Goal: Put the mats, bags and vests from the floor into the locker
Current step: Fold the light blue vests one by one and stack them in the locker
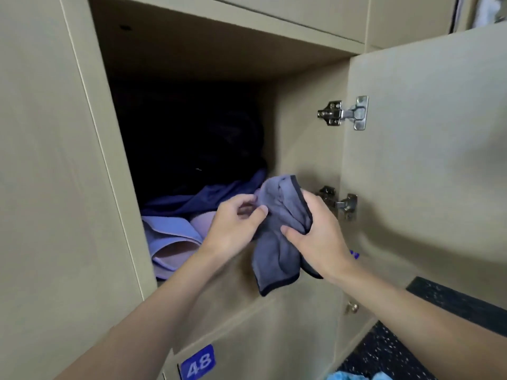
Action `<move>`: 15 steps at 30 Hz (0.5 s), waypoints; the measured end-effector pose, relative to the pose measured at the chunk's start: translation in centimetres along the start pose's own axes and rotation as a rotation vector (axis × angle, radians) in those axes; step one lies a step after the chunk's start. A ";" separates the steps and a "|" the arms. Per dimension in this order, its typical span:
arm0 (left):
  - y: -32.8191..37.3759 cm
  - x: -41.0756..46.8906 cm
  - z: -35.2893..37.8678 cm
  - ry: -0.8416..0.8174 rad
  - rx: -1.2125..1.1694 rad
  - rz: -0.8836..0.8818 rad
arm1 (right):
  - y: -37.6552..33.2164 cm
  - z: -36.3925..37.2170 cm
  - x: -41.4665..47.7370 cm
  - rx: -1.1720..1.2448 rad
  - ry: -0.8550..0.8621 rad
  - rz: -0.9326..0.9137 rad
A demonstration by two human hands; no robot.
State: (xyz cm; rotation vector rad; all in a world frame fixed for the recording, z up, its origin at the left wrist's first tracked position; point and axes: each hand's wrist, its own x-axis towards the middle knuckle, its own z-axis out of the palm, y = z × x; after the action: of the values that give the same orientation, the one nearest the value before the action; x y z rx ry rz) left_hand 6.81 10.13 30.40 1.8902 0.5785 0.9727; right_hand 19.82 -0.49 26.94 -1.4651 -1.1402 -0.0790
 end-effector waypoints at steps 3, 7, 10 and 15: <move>-2.9 1.1 -1.0 0.171 0.345 -0.055 | 1.4 1.7 2.4 -0.049 0.000 -0.015; -5.0 2.3 -0.5 0.289 0.815 -0.063 | 3.5 3.7 6.7 -0.041 -0.005 0.005; -6.8 3.2 0.1 0.200 0.973 -0.119 | 4.6 5.3 10.2 -0.088 0.091 -0.001; -8.7 4.1 0.7 0.170 1.033 -0.166 | 7.8 8.0 14.9 -0.658 -0.251 0.119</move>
State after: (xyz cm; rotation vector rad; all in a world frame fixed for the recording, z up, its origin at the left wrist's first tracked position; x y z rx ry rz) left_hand 9.71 16.90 24.17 2.5739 1.5255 0.7743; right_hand 28.29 16.03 28.42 -2.1714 -1.2912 -0.2067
